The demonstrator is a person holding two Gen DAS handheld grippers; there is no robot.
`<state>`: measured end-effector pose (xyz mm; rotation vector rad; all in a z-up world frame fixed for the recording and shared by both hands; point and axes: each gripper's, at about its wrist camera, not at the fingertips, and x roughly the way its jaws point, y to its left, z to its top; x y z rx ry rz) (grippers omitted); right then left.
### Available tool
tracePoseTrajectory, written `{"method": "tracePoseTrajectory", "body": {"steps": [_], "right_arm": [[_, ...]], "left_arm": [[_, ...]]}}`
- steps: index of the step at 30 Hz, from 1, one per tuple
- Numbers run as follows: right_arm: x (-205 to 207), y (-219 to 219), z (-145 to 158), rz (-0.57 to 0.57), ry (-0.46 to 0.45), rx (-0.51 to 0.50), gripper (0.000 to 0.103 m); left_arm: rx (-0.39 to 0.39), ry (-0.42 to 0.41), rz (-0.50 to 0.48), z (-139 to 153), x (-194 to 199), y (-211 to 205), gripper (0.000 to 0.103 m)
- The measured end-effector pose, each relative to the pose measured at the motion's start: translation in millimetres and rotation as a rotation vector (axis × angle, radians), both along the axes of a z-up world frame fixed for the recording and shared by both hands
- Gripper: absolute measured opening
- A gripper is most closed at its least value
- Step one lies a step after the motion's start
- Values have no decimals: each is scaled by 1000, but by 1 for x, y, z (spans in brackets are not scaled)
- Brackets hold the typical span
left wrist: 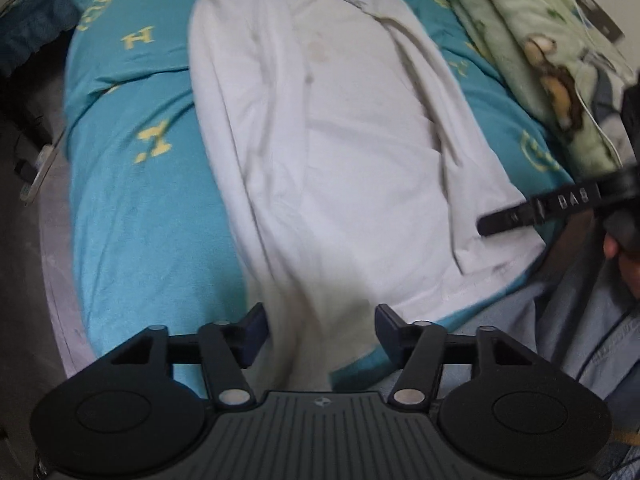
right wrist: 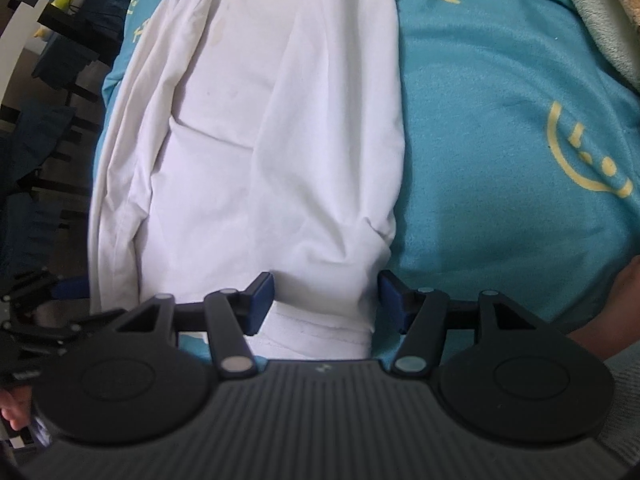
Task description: Fold clothes
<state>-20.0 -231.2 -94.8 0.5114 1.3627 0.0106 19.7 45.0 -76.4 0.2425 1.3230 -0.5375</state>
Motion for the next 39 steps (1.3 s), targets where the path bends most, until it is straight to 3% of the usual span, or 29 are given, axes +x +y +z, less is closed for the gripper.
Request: {"method": "tracePoseTrajectory", "body": {"steps": [3,7,9,10,11,12,13,16,18,22,30,33,39], "right_arm": [[3,4,-1,26,0,1,61],[2,14,1,95,-13,-16,60],[-1,18,1,140,-26,-28,53],[-3,18,3,153,-35,-32,44],[-5,16,7,153,-48,-29,30],[-7,15,12,153,-61,-27,25],[-8,13,17,154,-74,-25,19],[-13,8,31,154,-112,-19,15],[-17,5,40,154,-138,-15,14],[-26,-11,69,133,-218,1,13],[-62,-65,133,-34,-460,105,13],[-79,-70,138,-80,-514,150,12],[-122,-74,136,-117,-577,197,12]], "left_arm": [[-2,1,55,-3,11,15,72],[42,77,86,-26,19,26,72],[37,123,83,-32,19,25,70],[36,125,63,-31,18,22,69],[34,128,46,-30,17,20,65],[34,134,36,-29,15,17,60],[39,138,25,-29,14,14,47],[75,109,-8,-22,7,6,9],[67,82,8,-9,5,6,7],[-66,11,91,42,-2,13,5],[-354,-127,277,147,-37,5,4],[-404,-148,309,164,-57,5,4],[-463,-147,347,168,-107,8,4]]}}
